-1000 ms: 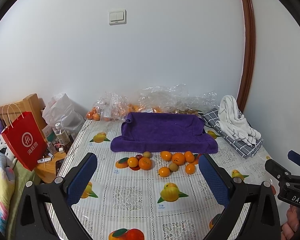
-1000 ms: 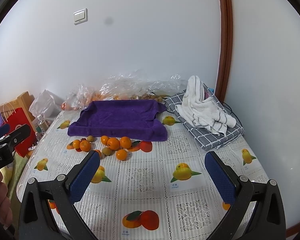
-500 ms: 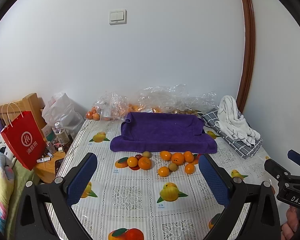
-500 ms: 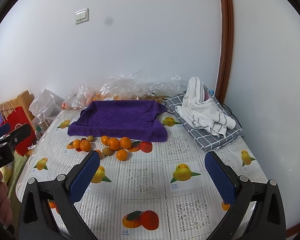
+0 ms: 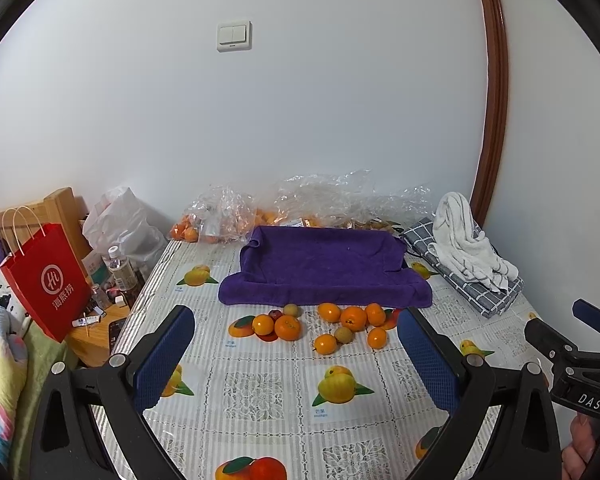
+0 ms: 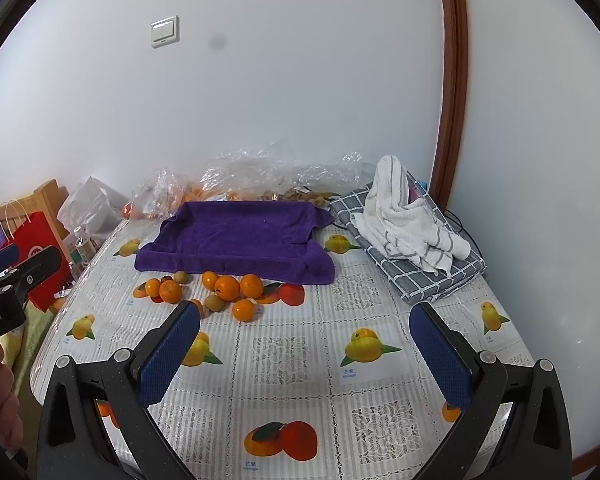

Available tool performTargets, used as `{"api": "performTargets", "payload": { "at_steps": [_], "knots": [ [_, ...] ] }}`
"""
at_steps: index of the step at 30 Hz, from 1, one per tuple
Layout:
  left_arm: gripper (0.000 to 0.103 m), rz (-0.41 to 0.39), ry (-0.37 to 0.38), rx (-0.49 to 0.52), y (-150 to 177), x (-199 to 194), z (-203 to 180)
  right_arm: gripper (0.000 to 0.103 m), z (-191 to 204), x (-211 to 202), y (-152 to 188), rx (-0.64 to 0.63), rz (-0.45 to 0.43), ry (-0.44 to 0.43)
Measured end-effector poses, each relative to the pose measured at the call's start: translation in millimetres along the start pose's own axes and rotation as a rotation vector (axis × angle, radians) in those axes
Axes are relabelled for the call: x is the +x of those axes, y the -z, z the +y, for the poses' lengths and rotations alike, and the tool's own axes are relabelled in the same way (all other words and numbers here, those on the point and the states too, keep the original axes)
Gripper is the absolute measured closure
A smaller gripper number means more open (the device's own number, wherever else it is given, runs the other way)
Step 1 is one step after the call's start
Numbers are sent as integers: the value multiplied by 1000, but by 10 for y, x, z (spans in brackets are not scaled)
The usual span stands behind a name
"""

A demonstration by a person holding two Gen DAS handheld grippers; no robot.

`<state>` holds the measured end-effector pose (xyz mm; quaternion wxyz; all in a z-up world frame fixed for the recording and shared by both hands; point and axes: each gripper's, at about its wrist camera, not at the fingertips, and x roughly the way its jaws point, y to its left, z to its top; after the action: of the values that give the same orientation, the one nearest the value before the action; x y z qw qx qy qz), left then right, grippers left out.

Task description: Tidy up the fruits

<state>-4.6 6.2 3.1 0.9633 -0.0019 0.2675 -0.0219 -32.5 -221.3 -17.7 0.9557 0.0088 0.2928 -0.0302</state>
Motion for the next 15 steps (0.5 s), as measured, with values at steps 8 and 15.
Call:
{"api": "performTargets", "payload": {
  "at_steps": [8, 15],
  "knots": [
    [1, -2, 6, -1, 14, -10, 2, 0, 21, -5, 11, -5, -3, -2],
    [1, -4, 5, -3, 31, -21, 26, 0, 54, -3, 30, -16, -5, 1]
  ]
}}
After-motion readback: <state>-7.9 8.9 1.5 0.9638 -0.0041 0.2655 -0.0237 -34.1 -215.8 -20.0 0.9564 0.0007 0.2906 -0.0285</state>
